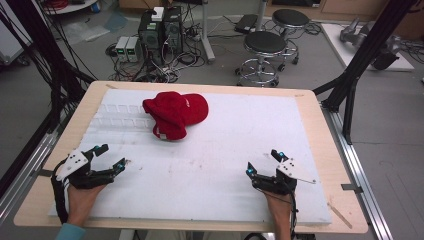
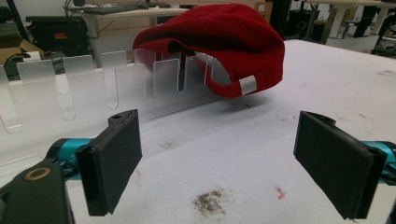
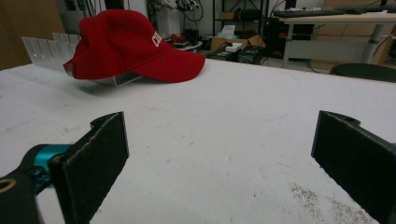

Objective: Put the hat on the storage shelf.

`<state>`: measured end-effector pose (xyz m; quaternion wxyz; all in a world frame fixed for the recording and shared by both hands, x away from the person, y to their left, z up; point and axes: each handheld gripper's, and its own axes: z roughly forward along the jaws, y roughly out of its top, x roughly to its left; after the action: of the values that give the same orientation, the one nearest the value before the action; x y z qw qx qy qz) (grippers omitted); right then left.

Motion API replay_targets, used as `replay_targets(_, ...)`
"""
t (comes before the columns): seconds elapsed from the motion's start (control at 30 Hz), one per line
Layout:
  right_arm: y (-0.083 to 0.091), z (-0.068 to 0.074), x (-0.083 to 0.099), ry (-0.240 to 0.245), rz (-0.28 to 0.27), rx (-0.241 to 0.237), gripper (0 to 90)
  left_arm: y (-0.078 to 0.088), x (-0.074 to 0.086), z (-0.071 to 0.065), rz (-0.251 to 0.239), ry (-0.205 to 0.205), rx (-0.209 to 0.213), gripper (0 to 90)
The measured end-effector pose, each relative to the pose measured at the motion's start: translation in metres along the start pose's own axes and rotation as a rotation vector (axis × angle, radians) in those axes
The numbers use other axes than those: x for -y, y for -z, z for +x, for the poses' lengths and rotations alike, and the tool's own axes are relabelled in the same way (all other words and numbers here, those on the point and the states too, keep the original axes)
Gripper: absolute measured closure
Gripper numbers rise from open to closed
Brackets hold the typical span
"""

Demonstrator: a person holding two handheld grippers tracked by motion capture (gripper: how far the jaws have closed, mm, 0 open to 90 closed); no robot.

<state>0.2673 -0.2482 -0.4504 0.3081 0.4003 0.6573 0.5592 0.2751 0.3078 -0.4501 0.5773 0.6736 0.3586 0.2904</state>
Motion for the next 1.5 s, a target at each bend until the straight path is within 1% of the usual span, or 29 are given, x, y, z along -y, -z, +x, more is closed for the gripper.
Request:
replay_targets(0.27, 0.000, -0.002, 0.000, -0.023, 0.007, -0.015, 2.9, -0.001, 0.000, 0.001, 0.006, 0.004, 0.006, 15.4)
replay_targets(0.43, 0.000, -0.002, 0.000, -0.025, 0.008, -0.014, 2.9, -0.001, -0.001, 0.001, 0.009, 0.006, 0.006, 15.4)
replay_targets(0.63, 0.000, -0.002, 0.000, -0.015, 0.008, -0.011, 2.9, -0.003, -0.002, 0.003, 0.032, 0.026, 0.004, 15.2)
replay_targets(0.7, 0.000, -0.001, 0.000, -0.015, 0.009, -0.010, 2.9, -0.004, -0.004, 0.004, 0.032, 0.019, -0.002, 15.2)
replay_targets(0.77, 0.000, -0.001, 0.000, -0.017, 0.010, -0.010, 2.9, -0.004, -0.010, 0.006, 0.025, 0.023, 0.004, 15.2)
replay_targets(0.8, 0.000, -0.001, 0.000, -0.017, 0.010, -0.010, 2.9, -0.004, -0.010, 0.006, 0.025, 0.023, 0.004, 15.2)
replay_targets(0.83, -0.001, -0.002, 0.000, -0.015, 0.008, -0.011, 2.9, -0.005, -0.016, 0.008, 0.024, 0.023, 0.005, 15.2)
replay_targets(0.87, -0.001, -0.002, 0.000, -0.016, 0.009, -0.011, 2.9, -0.005, -0.016, 0.008, 0.024, 0.023, 0.005, 15.2)
replay_targets(0.9, -0.001, -0.002, 0.000, -0.014, 0.009, -0.011, 2.9, -0.006, -0.023, 0.009, 0.032, 0.020, 0.007, 15.2)
replay_targets(0.93, -0.001, -0.002, 0.000, -0.015, 0.010, -0.011, 2.9, -0.008, -0.028, 0.010, 0.030, 0.019, 0.008, 15.2)
replay_targets(0.97, -0.001, -0.002, 0.000, -0.015, 0.010, -0.011, 2.9, -0.008, -0.028, 0.010, 0.030, 0.019, 0.008, 15.2)
replay_targets(1.07, -0.001, -0.002, 0.000, -0.015, 0.010, -0.011, 2.9, -0.013, -0.045, 0.012, 0.046, 0.010, 0.025, 15.1)
replay_targets(1.1, -0.001, -0.002, 0.000, -0.015, 0.009, -0.011, 2.9, -0.013, -0.045, 0.012, 0.046, 0.010, 0.025, 15.1)
replay_targets(1.13, -0.001, -0.002, 0.000, -0.016, 0.011, -0.011, 2.9, -0.016, -0.053, 0.013, 0.056, 0.010, 0.032, 15.1)
replay_targets(1.17, -0.001, -0.002, 0.000, -0.016, 0.011, -0.011, 2.9, -0.016, -0.053, 0.013, 0.056, 0.010, 0.032, 15.1)
replay_targets(1.23, -0.001, -0.002, 0.000, -0.015, 0.012, -0.012, 2.9, -0.021, -0.066, 0.016, 0.066, 0.035, 0.059, 15.0)
replay_targets(1.27, -0.001, -0.002, 0.000, -0.016, 0.012, -0.012, 2.9, -0.021, -0.066, 0.016, 0.066, 0.035, 0.059, 15.0)
replay_targets(1.4, -0.001, -0.002, -0.001, -0.014, 0.013, -0.011, 2.8, -0.030, -0.084, 0.019, 0.088, 0.028, 0.075, 14.9)
replay_targets(1.43, -0.001, -0.002, -0.001, -0.014, 0.014, -0.011, 2.9, -0.036, -0.092, 0.020, 0.093, 0.028, 0.079, 14.9)
replay_targets(1.47, -0.001, -0.002, -0.001, -0.014, 0.014, -0.011, 2.9, -0.039, -0.097, 0.020, 0.099, 0.024, 0.078, 14.9)
replay_targets(1.5, -0.001, -0.002, -0.001, -0.014, 0.014, -0.011, 2.9, -0.039, -0.097, 0.020, 0.099, 0.024, 0.078, 14.9)
